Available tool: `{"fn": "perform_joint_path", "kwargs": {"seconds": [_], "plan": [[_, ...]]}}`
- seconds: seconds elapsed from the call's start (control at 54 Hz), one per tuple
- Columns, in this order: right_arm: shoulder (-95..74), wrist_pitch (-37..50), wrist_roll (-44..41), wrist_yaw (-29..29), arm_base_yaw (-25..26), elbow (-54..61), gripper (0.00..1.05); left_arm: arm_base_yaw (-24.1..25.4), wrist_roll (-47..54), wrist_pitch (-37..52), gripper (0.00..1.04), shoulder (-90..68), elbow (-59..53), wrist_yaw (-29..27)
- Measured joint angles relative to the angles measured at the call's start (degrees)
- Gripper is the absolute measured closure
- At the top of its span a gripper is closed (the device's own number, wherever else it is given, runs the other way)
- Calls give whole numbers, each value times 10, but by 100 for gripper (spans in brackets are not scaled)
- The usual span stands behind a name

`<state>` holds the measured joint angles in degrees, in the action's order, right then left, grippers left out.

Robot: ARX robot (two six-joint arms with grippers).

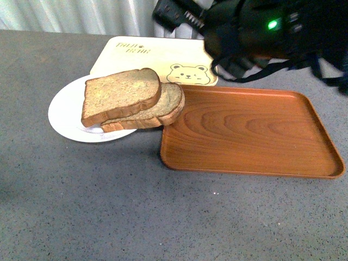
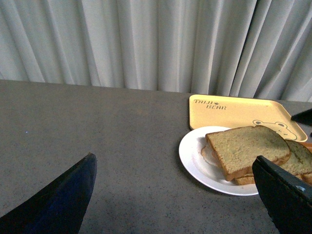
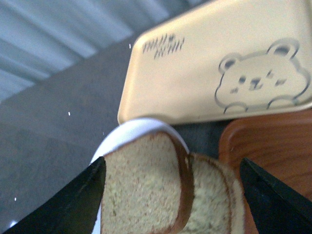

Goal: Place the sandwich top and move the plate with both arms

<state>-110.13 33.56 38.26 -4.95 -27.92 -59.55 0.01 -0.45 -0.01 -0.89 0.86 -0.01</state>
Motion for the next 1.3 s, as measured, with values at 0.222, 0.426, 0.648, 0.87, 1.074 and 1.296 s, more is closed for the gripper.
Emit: {"fn": "perform_joint_path", "kwargs": {"seconds": [0.222, 0.426, 0.648, 0.87, 1.074, 1.296], "plan": [[139, 241, -269, -141, 74, 207, 43, 0, 0, 0, 9, 0, 0, 0], [274, 268, -367, -86, 143, 382, 88, 0, 0, 0, 9, 0, 0, 0], [389, 273, -377, -36, 194, 492, 103, 0, 0, 0, 9, 0, 0, 0], [495, 218, -379, -2, 224, 552, 103, 0, 0, 0, 9, 0, 0, 0], [590, 144, -379, 45, 273, 575, 103, 0, 0, 0, 9, 0, 0, 0], [681, 68, -379, 50, 277, 582, 103, 0, 0, 0, 9, 0, 0, 0]]}}
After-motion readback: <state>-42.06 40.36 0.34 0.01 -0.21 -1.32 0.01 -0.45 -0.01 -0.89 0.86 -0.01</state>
